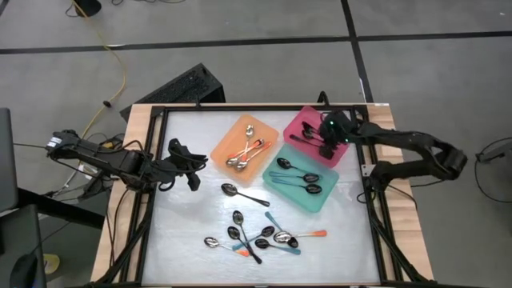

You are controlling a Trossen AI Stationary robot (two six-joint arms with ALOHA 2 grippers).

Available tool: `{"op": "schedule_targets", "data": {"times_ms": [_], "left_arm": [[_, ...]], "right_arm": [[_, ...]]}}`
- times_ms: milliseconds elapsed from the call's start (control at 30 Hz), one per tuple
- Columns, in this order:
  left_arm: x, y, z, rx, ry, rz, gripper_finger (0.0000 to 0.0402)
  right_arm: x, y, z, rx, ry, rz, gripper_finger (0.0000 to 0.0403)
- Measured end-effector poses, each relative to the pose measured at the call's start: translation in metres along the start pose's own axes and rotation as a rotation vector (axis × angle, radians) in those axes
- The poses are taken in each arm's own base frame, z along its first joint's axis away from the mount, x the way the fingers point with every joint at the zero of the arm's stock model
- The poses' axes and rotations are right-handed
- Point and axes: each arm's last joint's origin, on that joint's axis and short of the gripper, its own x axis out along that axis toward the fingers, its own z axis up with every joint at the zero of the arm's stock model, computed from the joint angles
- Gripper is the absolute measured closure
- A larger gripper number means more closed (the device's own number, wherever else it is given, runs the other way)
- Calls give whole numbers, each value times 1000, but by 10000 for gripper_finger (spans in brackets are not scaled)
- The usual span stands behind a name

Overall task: Sort silverware by color (type)
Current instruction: Put the black spoon into the pink bin

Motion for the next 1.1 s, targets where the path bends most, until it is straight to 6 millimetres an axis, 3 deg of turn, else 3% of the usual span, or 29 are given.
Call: {"op": "schedule_targets", "data": {"times_ms": [367,600,1100], "left_arm": [[0,0,0,-37,0,-4,360],[0,-1,0,-29,10,-18,360],[0,-1,0,-13,15,-27,360]], "right_arm": [[27,-5,-4,9,53,76,399],[30,-7,-6,28,57,116,395],[30,-6,-5,66,64,121,342]]}}
